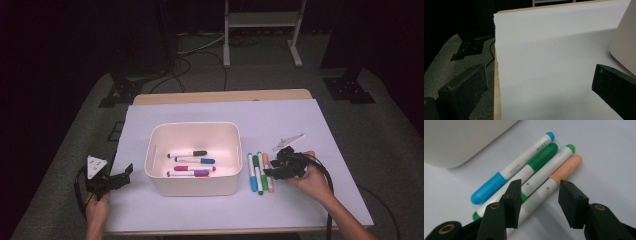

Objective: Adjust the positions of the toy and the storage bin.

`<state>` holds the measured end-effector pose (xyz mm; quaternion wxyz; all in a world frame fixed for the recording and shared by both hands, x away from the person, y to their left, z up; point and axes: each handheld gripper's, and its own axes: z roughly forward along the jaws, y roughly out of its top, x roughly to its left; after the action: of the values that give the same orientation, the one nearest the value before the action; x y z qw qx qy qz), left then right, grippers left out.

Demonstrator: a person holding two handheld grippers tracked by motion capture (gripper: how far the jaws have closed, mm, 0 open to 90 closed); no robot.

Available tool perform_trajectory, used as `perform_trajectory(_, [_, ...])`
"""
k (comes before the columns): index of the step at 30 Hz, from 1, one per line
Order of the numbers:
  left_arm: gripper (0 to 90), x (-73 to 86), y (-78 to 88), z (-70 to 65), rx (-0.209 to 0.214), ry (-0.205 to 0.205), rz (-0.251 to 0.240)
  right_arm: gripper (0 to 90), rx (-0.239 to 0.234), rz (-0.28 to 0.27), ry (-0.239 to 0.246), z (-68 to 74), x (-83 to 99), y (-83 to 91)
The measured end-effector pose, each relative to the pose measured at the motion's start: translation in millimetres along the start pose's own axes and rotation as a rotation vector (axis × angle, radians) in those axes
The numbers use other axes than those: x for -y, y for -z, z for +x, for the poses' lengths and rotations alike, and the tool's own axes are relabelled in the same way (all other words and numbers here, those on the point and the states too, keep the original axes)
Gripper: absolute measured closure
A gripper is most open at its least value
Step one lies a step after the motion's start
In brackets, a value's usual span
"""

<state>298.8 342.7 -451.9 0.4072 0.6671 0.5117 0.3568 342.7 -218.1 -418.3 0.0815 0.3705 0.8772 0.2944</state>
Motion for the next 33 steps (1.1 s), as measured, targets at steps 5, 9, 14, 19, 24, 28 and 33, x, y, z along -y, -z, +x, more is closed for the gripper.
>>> perform_trajectory(5, [0.0,0.0,0.1,0.0,0.0,0.0,0.001,53.5,0.006,0.008,-0.026,-3.4,2.8,-7.9])
perform_trajectory(9, [0.0,0.0,0.1,0.5,0.001,0.001,-0.001,53.4,0.043,0.027,-0.03,-5.8,7.3,-11.1])
perform_trajectory(14, [0.0,0.0,-0.2,0.1,0.001,-0.001,0.0,53.6,0.063,0.034,-0.052,-11.4,16.1,-6.0])
perform_trajectory(19, [0.0,0.0,-0.1,-0.2,-0.001,-0.001,0.0,59.0,0.101,0.038,-0.081,-17.7,25.1,-2.5])
perform_trajectory(24, [0.0,-0.1,-0.2,-0.3,-0.001,-0.004,0.003,68.3,0.146,0.041,-0.091,-19.2,29.7,-0.6])
perform_trajectory(28, [0.0,0.0,-0.2,-0.2,-0.001,-0.001,0.001,72.1,0.165,0.042,-0.087,-18.1,29.9,-0.8])
perform_trajectory(33, [0.0,-0.1,-0.2,-0.1,0.0,-0.001,0.002,75.9,0.167,0.044,-0.092,-16.8,29.5,-0.7])
